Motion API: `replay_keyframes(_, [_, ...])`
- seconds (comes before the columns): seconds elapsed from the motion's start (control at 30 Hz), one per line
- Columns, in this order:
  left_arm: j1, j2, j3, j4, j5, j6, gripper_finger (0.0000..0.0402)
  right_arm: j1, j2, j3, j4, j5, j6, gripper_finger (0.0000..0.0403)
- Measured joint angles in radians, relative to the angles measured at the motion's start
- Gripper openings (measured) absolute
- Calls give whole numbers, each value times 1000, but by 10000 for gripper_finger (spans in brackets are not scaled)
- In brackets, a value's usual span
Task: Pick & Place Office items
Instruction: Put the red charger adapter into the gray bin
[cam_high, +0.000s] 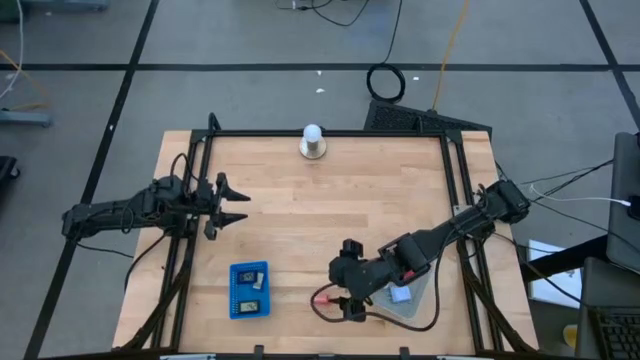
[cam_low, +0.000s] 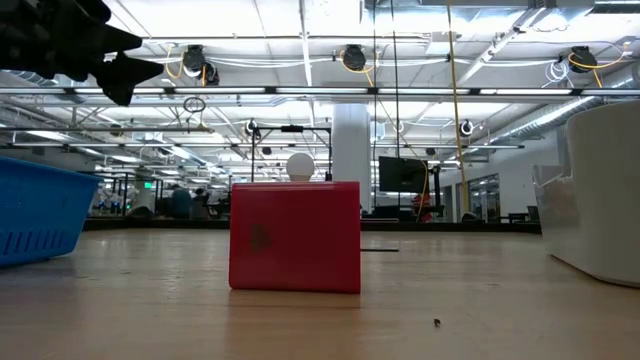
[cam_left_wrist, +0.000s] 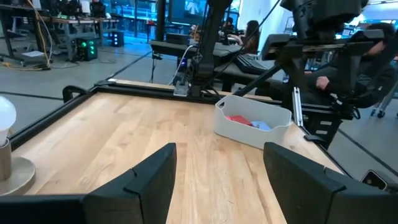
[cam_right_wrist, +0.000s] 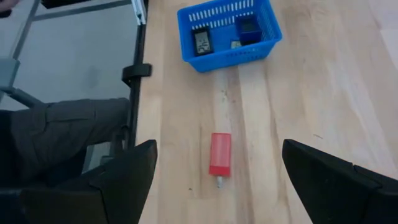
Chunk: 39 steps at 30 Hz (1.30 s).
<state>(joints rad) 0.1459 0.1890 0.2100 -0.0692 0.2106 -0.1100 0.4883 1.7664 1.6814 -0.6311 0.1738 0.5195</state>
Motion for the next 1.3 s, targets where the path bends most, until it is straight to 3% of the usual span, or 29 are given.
replay_keyframes(0.2, [0, 0, 0, 0, -2, -6, 244, 38, 5, 1, 2, -6, 19, 338])
replay_keyframes(0.4, [0, 0, 0, -1, -2, -10, 244, 35, 78, 12, 26, -120, 21, 338])
replay_keyframes(0.57, [0, 1, 0, -6, -2, -70, 244, 30, 170, 111, 12, -178, 6, 336])
replay_keyframes(0.87, [0, 0, 0, -8, -3, -132, 244, 72, 352, 448, -176, -166, -49, 335])
replay_keyframes(1.1, [0, 1, 0, -9, -3, -128, 244, 35, 365, 472, -324, -142, 62, 335])
replay_keyframes(1.3, [0, 1, 0, -9, -3, -84, 244, 5, 366, 472, -352, -121, 104, 335])
